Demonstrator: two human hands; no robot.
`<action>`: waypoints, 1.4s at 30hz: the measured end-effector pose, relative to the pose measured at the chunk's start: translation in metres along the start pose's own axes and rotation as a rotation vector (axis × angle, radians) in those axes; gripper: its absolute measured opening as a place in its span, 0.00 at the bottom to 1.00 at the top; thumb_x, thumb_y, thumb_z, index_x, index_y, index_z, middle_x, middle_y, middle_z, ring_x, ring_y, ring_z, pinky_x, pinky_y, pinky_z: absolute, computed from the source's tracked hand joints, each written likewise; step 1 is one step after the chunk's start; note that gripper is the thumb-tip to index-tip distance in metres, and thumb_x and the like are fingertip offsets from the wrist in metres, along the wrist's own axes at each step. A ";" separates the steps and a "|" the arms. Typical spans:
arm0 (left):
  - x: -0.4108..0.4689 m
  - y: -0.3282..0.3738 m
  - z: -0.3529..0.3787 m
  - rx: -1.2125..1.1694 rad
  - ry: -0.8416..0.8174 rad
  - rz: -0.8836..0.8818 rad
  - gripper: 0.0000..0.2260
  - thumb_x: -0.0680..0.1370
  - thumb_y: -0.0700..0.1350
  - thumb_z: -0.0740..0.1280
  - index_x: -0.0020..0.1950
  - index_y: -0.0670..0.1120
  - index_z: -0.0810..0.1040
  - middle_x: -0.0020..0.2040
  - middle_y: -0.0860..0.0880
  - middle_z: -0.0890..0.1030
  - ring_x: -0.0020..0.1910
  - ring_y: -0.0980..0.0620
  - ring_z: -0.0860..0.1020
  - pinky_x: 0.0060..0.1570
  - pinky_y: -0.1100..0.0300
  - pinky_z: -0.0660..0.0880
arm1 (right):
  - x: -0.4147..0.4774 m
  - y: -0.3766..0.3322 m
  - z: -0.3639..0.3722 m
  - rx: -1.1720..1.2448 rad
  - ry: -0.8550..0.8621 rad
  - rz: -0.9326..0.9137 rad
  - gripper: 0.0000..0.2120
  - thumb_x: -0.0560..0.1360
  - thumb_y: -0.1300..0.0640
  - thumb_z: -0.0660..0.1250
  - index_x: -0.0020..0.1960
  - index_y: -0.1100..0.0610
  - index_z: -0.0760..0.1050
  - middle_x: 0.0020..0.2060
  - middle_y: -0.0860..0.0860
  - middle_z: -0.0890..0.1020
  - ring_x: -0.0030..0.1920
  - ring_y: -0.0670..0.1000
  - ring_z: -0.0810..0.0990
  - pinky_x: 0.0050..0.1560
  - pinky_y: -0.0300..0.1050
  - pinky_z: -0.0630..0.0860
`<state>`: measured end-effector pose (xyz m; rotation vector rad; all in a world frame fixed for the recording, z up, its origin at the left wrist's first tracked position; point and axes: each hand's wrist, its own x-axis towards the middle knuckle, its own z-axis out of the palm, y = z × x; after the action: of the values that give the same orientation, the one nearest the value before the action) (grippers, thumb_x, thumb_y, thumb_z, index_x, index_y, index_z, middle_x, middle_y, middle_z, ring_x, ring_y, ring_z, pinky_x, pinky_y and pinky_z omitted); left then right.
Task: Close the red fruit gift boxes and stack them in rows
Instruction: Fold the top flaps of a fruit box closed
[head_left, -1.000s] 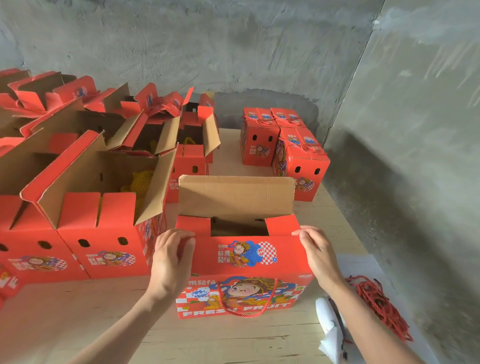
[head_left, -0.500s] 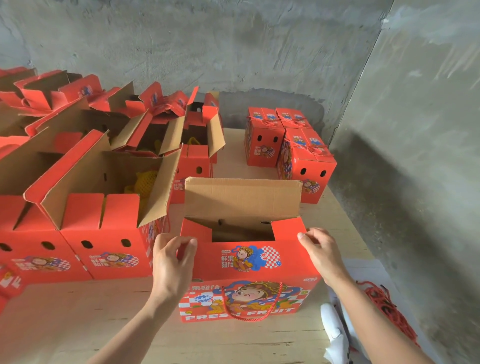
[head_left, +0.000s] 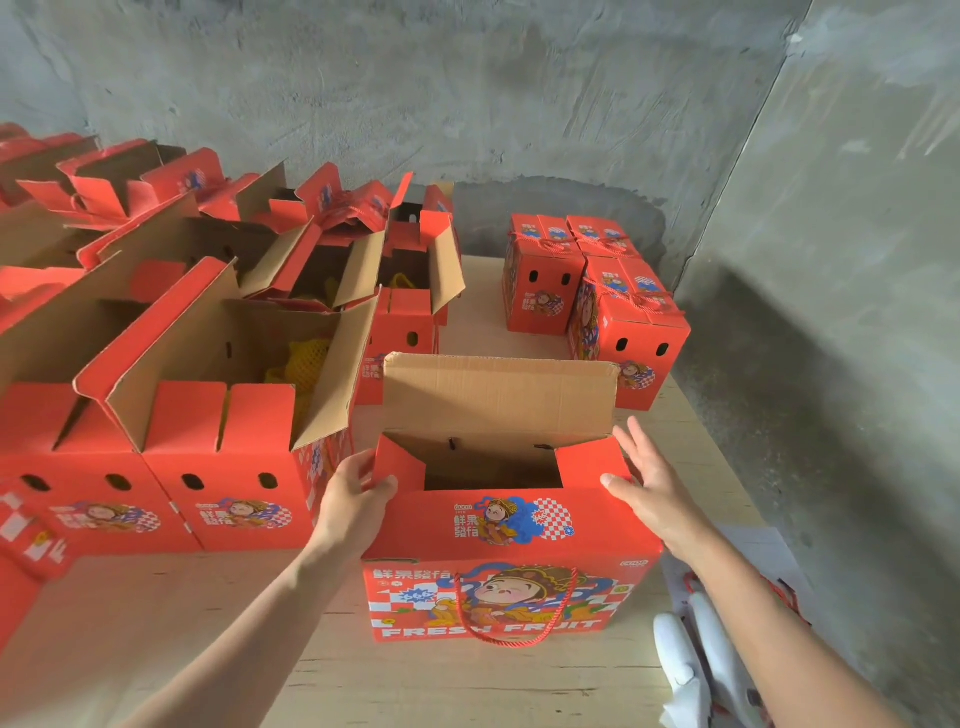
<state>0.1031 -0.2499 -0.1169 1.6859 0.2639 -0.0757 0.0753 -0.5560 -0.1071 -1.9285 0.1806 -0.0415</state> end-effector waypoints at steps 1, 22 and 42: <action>0.001 0.000 0.000 0.004 0.005 -0.003 0.17 0.79 0.38 0.62 0.68 0.43 0.68 0.57 0.45 0.78 0.49 0.47 0.80 0.42 0.53 0.79 | 0.002 -0.001 -0.002 0.012 -0.033 0.017 0.39 0.76 0.69 0.63 0.78 0.52 0.44 0.75 0.45 0.58 0.71 0.42 0.58 0.72 0.45 0.59; -0.002 -0.008 0.002 0.255 -0.053 0.366 0.38 0.64 0.55 0.76 0.71 0.50 0.65 0.64 0.55 0.67 0.62 0.58 0.67 0.57 0.66 0.68 | 0.010 0.000 -0.028 -0.036 -0.281 -0.013 0.32 0.62 0.43 0.75 0.62 0.44 0.67 0.66 0.40 0.69 0.61 0.38 0.73 0.53 0.32 0.72; 0.030 0.005 -0.043 0.569 -0.274 0.553 0.20 0.78 0.42 0.66 0.66 0.59 0.69 0.66 0.57 0.66 0.64 0.61 0.64 0.58 0.70 0.68 | 0.025 -0.002 -0.030 -0.517 -0.277 -0.234 0.21 0.70 0.37 0.62 0.63 0.30 0.66 0.70 0.37 0.62 0.70 0.37 0.59 0.63 0.35 0.61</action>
<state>0.1292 -0.2037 -0.1120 2.2262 -0.4766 0.0376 0.0970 -0.5866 -0.0963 -2.4355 -0.2454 0.1289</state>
